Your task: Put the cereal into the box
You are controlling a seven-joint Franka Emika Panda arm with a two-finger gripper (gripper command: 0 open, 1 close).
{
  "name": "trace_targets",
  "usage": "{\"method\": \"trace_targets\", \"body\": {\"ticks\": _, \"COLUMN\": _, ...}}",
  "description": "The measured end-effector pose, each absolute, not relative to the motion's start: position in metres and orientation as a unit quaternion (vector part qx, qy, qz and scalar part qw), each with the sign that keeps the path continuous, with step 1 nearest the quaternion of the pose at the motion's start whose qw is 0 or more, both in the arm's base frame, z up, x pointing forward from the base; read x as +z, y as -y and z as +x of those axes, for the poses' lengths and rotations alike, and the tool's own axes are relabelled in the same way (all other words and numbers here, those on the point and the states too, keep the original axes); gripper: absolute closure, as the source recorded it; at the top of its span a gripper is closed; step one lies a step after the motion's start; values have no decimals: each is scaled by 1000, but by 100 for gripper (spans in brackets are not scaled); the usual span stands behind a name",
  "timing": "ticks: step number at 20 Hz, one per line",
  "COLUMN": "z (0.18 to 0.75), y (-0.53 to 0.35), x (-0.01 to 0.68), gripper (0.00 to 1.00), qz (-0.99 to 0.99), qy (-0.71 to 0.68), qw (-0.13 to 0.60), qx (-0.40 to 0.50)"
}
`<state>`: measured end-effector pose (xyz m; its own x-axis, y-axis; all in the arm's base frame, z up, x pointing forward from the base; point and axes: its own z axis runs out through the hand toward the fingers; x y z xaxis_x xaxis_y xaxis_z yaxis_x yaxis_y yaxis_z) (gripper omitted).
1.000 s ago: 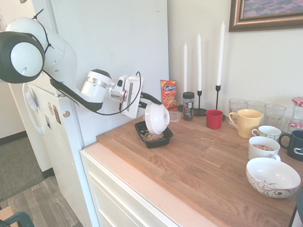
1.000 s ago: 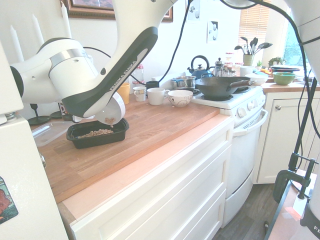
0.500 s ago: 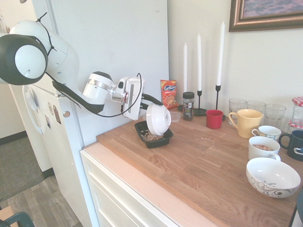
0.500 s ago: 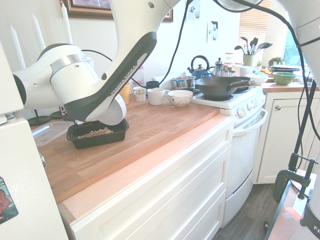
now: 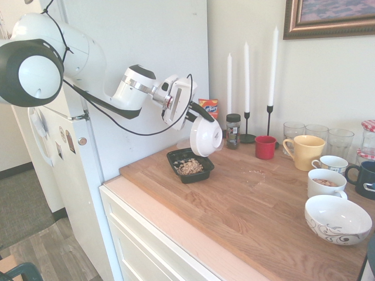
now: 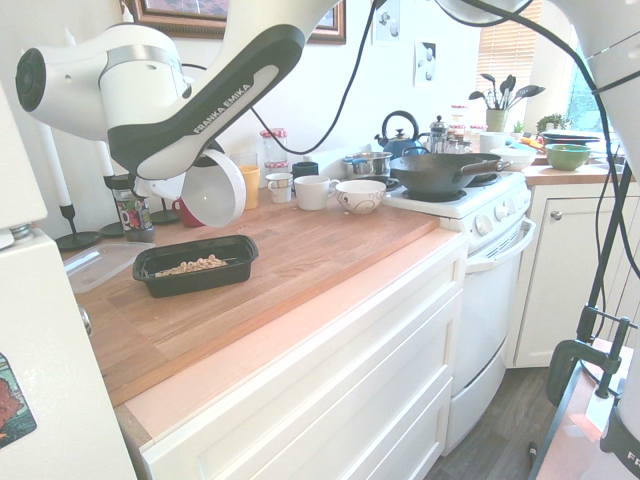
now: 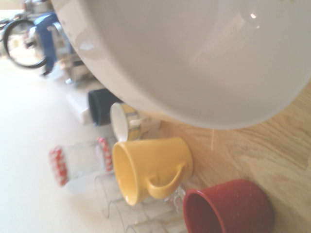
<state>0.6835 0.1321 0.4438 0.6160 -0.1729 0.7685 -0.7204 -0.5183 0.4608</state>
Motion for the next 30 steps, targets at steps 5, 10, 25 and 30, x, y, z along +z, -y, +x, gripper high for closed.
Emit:
{"method": "trace_targets", "body": {"ticks": 5, "z": 699, "y": -87, "x": 464, "gripper": 100, "qz": 826, "qy": 352, "qw": 328, "qx": 293}}
{"method": "trace_targets", "body": {"ticks": 10, "z": 709, "y": -19, "x": 478, "gripper": 100, "qz": 831, "qy": 425, "qw": 253, "qx": 253}}
{"method": "trace_targets", "body": {"ticks": 25, "z": 686, "y": 147, "x": 426, "gripper": 100, "qz": 832, "qy": 534, "qw": -104, "qx": 112}}
{"method": "trace_targets", "body": {"ticks": 30, "z": 670, "y": 190, "x": 404, "gripper": 100, "qz": 821, "qy": 546, "qw": -131, "qx": 107}}
